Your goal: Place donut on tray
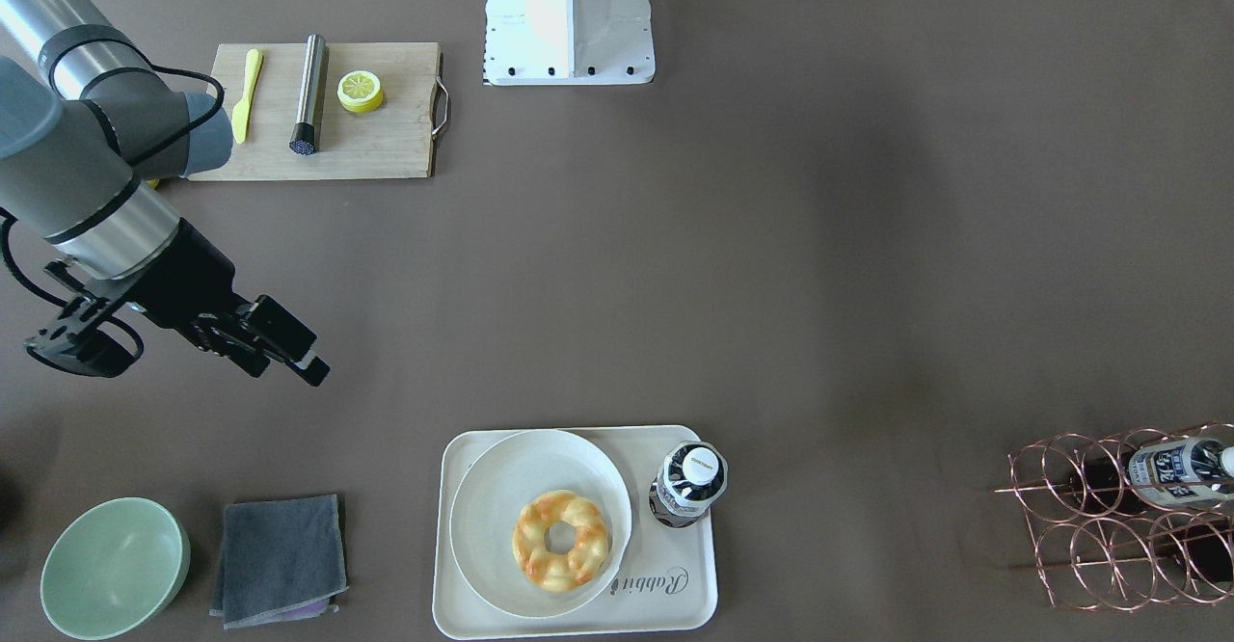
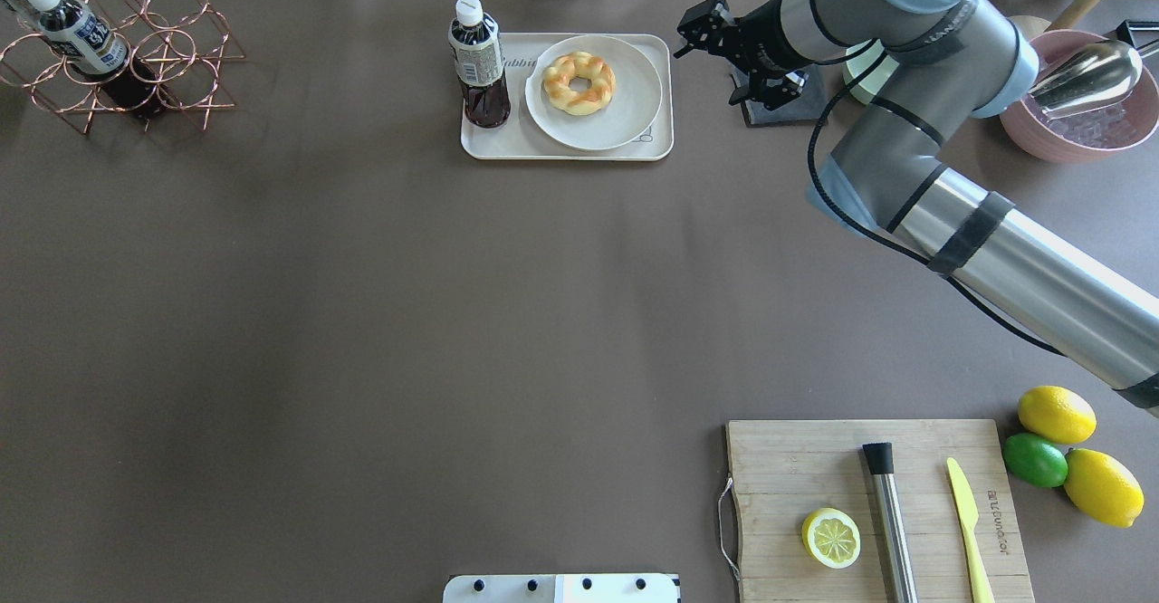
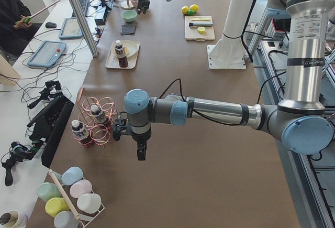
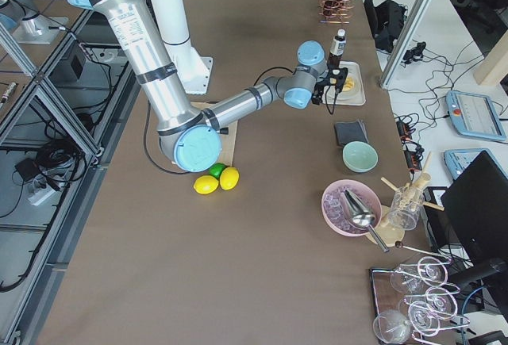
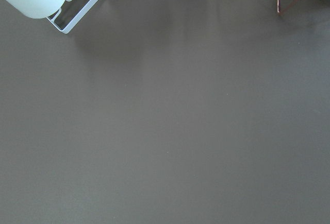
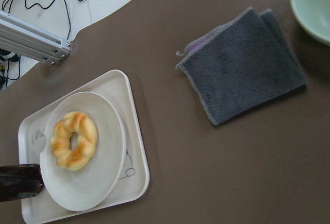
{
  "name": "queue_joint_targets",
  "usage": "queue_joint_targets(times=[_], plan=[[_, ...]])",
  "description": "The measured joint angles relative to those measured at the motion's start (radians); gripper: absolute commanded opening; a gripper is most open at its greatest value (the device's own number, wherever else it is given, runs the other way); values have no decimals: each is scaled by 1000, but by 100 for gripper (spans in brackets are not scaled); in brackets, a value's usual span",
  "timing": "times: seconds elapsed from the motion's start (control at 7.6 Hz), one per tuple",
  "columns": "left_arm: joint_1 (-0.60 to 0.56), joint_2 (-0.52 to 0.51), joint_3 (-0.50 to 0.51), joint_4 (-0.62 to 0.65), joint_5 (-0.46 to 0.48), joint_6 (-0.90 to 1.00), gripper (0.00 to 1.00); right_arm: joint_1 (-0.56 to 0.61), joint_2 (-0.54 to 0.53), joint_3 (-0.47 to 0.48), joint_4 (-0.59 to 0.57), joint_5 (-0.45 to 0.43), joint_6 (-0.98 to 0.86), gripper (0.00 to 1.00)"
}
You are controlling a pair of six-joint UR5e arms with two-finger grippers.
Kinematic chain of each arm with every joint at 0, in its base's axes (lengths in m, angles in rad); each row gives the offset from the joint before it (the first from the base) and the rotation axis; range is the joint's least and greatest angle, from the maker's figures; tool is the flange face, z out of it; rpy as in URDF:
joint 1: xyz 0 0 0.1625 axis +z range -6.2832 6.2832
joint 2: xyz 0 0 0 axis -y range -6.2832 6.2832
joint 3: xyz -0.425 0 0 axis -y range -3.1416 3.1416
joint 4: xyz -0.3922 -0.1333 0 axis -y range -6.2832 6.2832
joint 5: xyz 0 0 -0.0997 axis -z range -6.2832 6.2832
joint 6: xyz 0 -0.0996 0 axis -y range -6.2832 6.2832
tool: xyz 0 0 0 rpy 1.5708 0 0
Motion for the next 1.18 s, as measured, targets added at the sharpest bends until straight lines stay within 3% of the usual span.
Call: queue_joint_targets(times=[0.26,0.53,0.92,1.18], plan=[[-4,6,-6,1,0,0,98,39,-177,104,-5,4,-176,100],[-5,18,-10,1,-1,0,98,85,-281,129,-34,12,-351,100],[-5,31,-10,1,-2,1,98,265,-332,157,-360,113,-806,100],[-7,38,-13,1,-2,2,98,378,-357,163,-599,108,-1171,100]])
